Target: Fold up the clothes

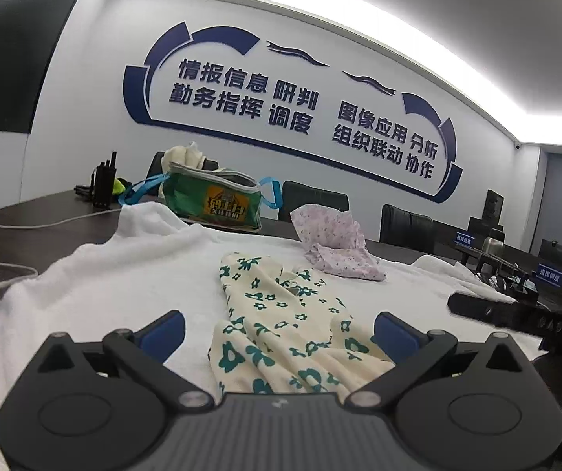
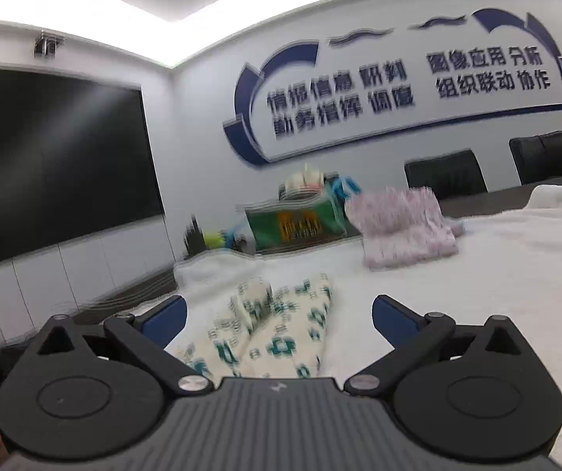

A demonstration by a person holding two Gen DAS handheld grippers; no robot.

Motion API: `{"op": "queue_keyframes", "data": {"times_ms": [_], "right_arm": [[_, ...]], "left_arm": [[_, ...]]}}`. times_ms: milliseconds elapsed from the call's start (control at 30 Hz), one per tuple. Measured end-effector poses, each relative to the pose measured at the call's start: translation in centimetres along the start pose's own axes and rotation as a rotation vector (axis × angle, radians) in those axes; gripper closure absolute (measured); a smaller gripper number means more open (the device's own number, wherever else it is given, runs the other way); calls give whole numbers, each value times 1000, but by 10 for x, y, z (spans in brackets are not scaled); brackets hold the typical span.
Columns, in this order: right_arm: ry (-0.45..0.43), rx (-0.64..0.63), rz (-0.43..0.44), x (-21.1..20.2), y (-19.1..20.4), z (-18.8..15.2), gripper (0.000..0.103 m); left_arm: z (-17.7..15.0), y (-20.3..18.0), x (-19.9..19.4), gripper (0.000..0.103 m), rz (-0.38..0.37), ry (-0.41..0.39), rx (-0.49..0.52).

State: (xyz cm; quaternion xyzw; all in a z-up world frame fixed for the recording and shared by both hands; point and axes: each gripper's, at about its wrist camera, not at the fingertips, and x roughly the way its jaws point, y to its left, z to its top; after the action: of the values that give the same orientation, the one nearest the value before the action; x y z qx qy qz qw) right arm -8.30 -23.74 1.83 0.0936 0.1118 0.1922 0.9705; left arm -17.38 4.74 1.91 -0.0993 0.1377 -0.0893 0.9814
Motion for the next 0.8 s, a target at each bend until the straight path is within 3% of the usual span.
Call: {"op": "queue_keyframes", "data": {"times_ms": [67,133,300,367,467,500,533,567,600,633,700,733,800], "right_arm": [[51,-1,-34,6,0,0,2],[97,22,-45,14,-3,-1,15],[160,65,30,22,-9,1,16],[189,76,65,28,-8,2,16],[273,58,83,42,0,1,21],[299,44,93,46,3,-1,33],[326,30,102,50,6,-3,59],[336,25,106,51,8,-5,70],[344,21,109,53,9,-7,90],[352,17,113,55,10,-9,100],[369,9,119,58,11,-12,101],[339,14,164,53,12,-10,101],[292,22,251,43,13,-2,101]], "left_arm": [[0,5,3,0,5,22,-4],[-1,10,6,1,-4,42,-24],[4,17,29,3,-46,131,-100],[5,18,43,12,-45,191,-121],[5,21,62,35,-53,279,-156],[2,22,67,50,-71,303,-172],[0,23,71,76,-80,323,-186],[-1,23,71,87,-87,324,-193],[-1,22,69,89,-101,310,-195],[0,21,65,91,-123,283,-192],[6,18,53,92,-211,203,-178],[8,18,51,93,-261,184,-182],[9,20,60,93,-274,190,-208]]}}
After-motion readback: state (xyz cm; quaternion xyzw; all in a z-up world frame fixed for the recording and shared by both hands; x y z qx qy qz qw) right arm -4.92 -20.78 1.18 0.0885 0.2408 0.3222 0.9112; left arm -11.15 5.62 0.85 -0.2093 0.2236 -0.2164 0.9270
